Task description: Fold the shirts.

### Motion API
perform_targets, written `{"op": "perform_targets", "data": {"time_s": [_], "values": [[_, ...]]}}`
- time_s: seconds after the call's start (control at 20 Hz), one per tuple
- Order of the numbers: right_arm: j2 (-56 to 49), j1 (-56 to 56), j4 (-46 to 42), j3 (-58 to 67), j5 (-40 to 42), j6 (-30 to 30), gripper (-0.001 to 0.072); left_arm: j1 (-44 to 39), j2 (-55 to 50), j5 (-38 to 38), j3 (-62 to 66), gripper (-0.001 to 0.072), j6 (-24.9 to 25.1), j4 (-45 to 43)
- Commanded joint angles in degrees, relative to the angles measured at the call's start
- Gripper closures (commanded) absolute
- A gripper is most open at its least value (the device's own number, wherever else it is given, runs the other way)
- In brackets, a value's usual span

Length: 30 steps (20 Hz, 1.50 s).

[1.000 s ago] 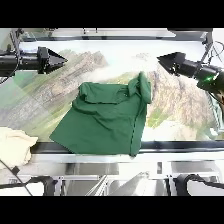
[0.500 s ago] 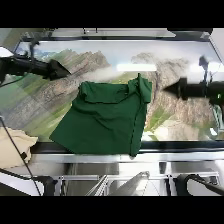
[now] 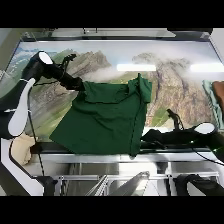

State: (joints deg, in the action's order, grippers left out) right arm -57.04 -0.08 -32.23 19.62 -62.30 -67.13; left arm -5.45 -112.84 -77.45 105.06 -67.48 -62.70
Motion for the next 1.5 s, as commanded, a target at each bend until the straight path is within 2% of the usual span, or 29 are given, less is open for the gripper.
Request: {"op": "perform_targets", "data": {"time_s": [0.0, 0.1, 0.15, 0.2, 0.25, 0.3, 0.4, 0.55, 0.65, 0.8, 0.95, 1.1, 1.15, 1.2, 1.25, 1.35, 1.4, 1.45], "values": [[-2.67, 6.16, 4.50, -2.27, 8.24, -0.17, 0.0049, -2.69, -2.71, -1.20, 3.06, 0.0360, -1.18, -3.61], [-5.92, 7.76, 5.68, -2.25, 9.11, -0.17, 0.0057, -3.74, -3.37, -2.10, 3.04, 0.0360, -1.16, -3.63], [-7.80, 8.68, 6.78, -2.25, 8.90, -0.11, 0.0086, -4.07, -3.39, -2.03, 3.04, 0.0361, -1.14, -3.65], [-9.25, 9.68, 8.48, -2.25, 8.79, 0.83, 0.0228, -4.11, -3.17, -1.62, 3.06, 0.0364, -1.14, -3.52], [-10.45, 10.82, 12.11, -2.25, 8.15, 3.98, 0.0459, -4.09, -2.84, -1.31, 3.06, 0.0485, -1.14, -3.37], [-11.23, 11.63, 16.79, -2.14, 7.17, 7.98, 0.0572, -3.80, -2.32, -1.03, 3.06, 0.0686, -1.11, -3.28], [-11.43, 11.91, 22.32, -1.31, 6.49, 12.24, 0.0698, -2.89, -1.31, -0.46, 3.06, 0.0687, -1.01, -3.28], [-11.47, 11.50, 17.11, 3.52, 8.98, 10.73, 0.0699, 0.26, 0.68, -0.90, 3.06, 0.0688, -1.27, -3.23], [-12.13, 7.50, 7.23, 9.70, 10.67, 5.14, 0.0700, 3.37, 2.78, -2.12, 3.06, 0.0688, -3.26, -3.23], [-16.76, -4.76, -7.76, 24.37, 9.94, -0.33, 0.0700, 9.60, 6.71, -6.12, 2.51, 0.0688, -5.75, -0.44], [-27.71, -14.80, -8.46, 44.74, 5.11, -0.17, 0.0700, 15.34, 12.07, -11.34, -6.23, 0.0688, -6.12, 11.43], [-40.02, -14.95, -5.22, 64.24, -0.22, 0.11, 0.0698, 17.62, 17.88, -14.25, -21.14, 0.0687, -6.01, 17.64], [-43.52, -13.77, -2.34, 69.20, -1.25, 1.40, 0.0681, 17.62, 19.71, -13.38, -26.45, 0.0687, -5.75, 17.64], [-46.25, -12.50, 0.31, 72.96, -1.42, 1.86, 0.0535, 17.62, 20.96, -12.44, -31.08, 0.0687, -5.05, 17.68], [-47.93, -11.56, 2.03, 75.43, -1.40, 2.43, 0.0447, 17.59, 21.51, -11.58, -34.34, 0.0687, -4.55, 17.68], [-49.00, -10.60, 2.45, 78.03, -1.42, 2.86, 0.0446, 17.81, 21.49, -10.62, -38.60, 0.0687, -4.52, 17.59], [-48.65, -10.88, 2.34, 78.34, -1.95, 2.82, 0.0447, 18.43, 21.49, -10.60, -39.76, 0.0584, -4.50, 17.51], [-48.06, -11.91, 2.34, 78.49, -4.17, 2.54, 0.0500, 19.15, 21.49, -10.60, -39.80, 0.0377, -4.52, 17.22]]}}
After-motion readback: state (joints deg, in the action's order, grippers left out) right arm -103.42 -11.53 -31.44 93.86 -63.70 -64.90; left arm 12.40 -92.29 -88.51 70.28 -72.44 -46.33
